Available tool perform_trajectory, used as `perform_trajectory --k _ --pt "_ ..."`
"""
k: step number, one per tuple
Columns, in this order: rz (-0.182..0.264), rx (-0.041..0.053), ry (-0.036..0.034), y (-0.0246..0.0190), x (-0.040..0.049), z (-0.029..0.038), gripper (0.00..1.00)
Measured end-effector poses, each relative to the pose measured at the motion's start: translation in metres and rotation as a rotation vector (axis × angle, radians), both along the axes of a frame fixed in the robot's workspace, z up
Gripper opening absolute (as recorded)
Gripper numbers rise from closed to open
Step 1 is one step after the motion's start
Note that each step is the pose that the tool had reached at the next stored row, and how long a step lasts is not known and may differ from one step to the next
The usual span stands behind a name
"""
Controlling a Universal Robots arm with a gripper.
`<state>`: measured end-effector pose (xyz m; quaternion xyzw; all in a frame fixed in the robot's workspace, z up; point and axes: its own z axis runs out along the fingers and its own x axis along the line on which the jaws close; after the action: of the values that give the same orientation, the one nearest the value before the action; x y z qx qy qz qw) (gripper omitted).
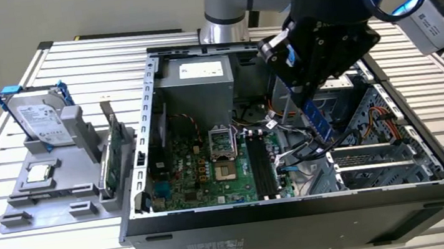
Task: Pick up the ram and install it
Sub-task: 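Insert the ram into the slot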
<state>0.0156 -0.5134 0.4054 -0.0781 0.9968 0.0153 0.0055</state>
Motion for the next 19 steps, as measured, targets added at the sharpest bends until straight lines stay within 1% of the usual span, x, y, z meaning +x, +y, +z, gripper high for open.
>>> perform_trajectory --k 4,9,15,19 --pt "-0.031 0.0000 0.0000 0.0000 0.0000 0.0000 0.00" --pt "-0.060 0.0001 0.0002 0.0000 0.0000 0.0000 0.00" --pt "-0.063 0.0000 0.0001 0.0000 0.0000 -0.0003 0.00" --pt "-0.063 0.0001 0.0001 0.0000 0.0000 -0.0027 0.00"
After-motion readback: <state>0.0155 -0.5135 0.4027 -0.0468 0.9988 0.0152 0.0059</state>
